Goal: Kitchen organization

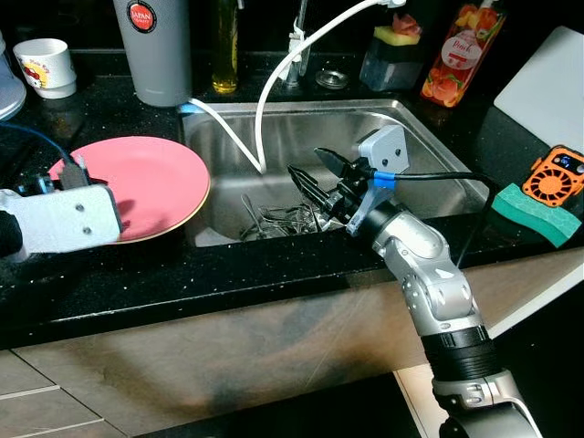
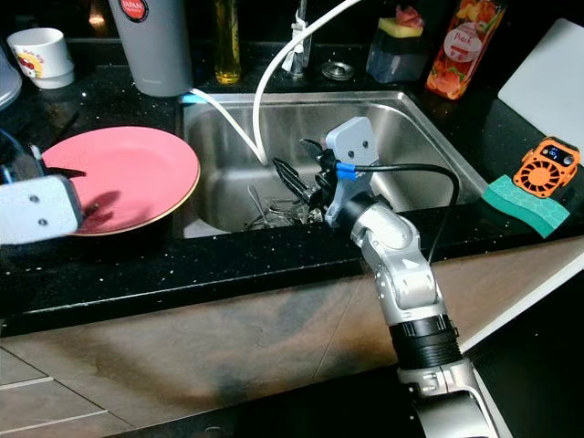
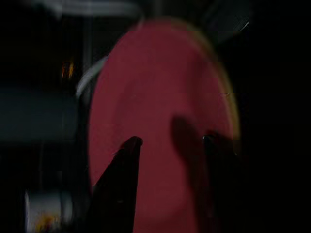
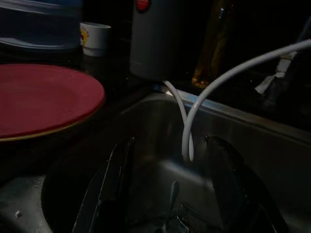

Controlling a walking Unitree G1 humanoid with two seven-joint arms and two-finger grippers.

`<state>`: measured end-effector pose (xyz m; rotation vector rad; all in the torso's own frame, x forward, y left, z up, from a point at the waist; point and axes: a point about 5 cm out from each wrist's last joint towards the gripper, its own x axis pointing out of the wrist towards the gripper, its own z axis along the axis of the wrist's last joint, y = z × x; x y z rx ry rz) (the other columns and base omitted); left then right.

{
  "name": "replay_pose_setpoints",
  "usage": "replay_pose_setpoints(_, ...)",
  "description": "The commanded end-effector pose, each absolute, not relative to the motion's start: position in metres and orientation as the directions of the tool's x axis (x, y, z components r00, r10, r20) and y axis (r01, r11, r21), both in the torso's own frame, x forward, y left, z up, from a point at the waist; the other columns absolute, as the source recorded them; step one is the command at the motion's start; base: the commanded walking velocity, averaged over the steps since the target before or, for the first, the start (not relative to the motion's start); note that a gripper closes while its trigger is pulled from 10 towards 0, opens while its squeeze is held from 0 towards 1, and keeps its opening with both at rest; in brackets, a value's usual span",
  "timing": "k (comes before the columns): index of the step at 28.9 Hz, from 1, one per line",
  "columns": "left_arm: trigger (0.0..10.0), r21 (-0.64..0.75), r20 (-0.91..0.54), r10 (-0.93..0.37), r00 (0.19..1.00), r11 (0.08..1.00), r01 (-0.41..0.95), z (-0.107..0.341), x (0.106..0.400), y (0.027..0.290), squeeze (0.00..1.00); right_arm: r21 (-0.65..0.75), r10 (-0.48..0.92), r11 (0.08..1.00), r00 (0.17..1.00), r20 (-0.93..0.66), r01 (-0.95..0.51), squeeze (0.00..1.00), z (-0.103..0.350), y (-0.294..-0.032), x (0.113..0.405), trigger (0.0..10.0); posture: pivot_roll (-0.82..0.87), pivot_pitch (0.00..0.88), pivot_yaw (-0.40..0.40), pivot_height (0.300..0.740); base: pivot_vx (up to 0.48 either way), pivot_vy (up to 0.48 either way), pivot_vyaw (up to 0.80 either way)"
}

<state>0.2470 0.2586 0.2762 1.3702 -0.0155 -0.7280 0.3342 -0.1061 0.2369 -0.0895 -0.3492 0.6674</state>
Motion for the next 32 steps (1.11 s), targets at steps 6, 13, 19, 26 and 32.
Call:
replay_pose_setpoints(6, 10.0, 0.842, -0.480, -0.530, 0.699, -0.054, 0.537, 0.284, 0.226, 0.257, 0.05, -0.183, 0.600, 0.800, 0.747, 0.287, -0.572, 0.00, 0.232, -0.113, 0.334, 10.0, 0.30, 0.069, -0.061, 0.740, 0.000, 0.000, 0.00)
replay_pose_setpoints(13, 10.0, 0.821, -0.531, -0.500, 0.684, -0.104, 0.561, 0.266, 0.218, 0.263, 0.04, -0.178, 0.611, 0.790, 0.738, 0.287, -0.586, 0.00, 0.232, -0.108, 0.337, 10.0, 0.31, 0.066, -0.075, 0.740, 0.000, 0.000, 0.00)
replay_pose_setpoints(19, 10.0, 0.828, -0.529, -0.478, 0.701, -0.109, 0.550, 0.259, 0.218, 0.266, 0.04, -0.182, 0.615, 0.788, 0.734, 0.288, -0.588, 0.00, 0.233, -0.107, 0.338, 10.0, 0.31, 0.067, -0.080, 0.740, 0.000, 0.000, 0.00)
replay_pose_setpoints(26, 10.0, 0.839, -0.539, -0.360, 0.761, -0.159, 0.520, 0.242, 0.226, 0.284, 0.02, -0.180, 0.609, 0.792, 0.739, 0.287, -0.583, 0.00, 0.232, -0.108, 0.338, 10.0, 0.30, 0.071, -0.073, 0.740, 0.000, 0.000, 0.00)
replay_pose_setpoints(32, 0.0, 0.877, -0.478, -0.256, 0.840, -0.200, 0.438, 0.211, 0.245, 0.293, 0.00, -0.159, 0.600, 0.798, 0.737, 0.313, -0.582, 0.00, 0.236, -0.110, 0.337, 10.0, 0.28, 0.068, -0.078, 0.740, 0.000, 0.000, 0.00)
